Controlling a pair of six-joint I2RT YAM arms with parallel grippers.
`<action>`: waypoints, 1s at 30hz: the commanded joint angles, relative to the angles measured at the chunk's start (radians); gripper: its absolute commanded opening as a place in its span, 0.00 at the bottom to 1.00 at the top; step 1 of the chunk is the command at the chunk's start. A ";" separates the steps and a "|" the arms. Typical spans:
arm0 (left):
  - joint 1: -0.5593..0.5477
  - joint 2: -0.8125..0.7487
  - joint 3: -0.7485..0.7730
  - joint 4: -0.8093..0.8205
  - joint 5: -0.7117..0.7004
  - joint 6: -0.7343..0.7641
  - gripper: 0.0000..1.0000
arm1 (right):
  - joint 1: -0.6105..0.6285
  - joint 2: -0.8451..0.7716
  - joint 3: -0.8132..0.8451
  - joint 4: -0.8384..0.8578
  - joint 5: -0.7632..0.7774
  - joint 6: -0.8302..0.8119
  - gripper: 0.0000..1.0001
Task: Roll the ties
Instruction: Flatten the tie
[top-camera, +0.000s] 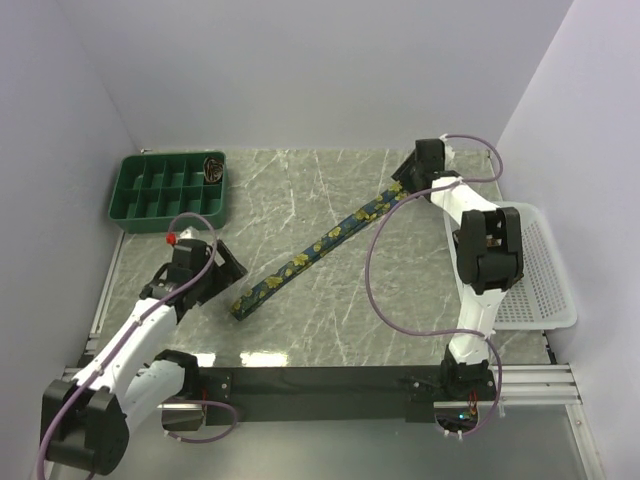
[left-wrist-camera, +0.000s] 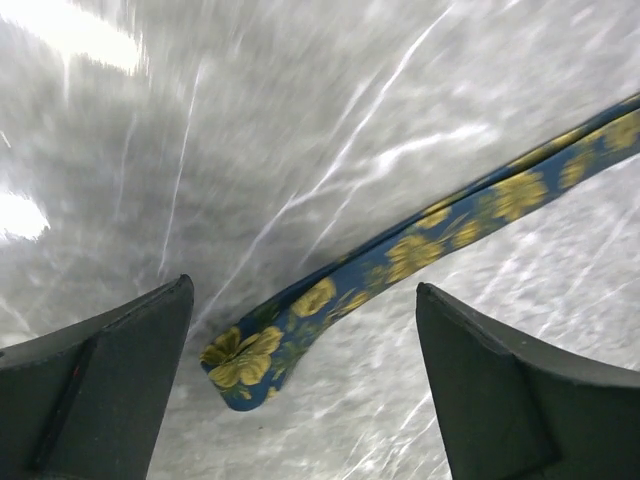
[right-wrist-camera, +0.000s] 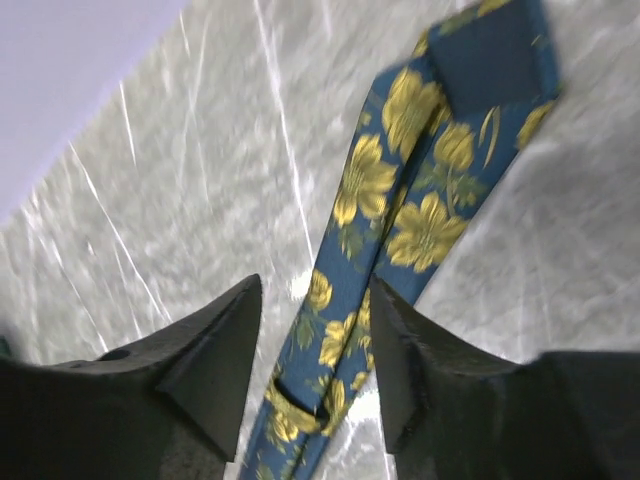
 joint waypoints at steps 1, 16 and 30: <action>0.006 -0.065 0.097 -0.028 -0.069 0.099 0.99 | -0.033 0.042 0.035 0.013 0.003 0.049 0.52; 0.007 -0.193 0.143 -0.014 -0.150 0.305 0.99 | -0.068 0.166 0.059 0.138 -0.038 0.194 0.43; 0.004 -0.187 0.142 -0.005 -0.169 0.304 0.99 | -0.068 0.169 0.042 0.195 -0.012 0.249 0.37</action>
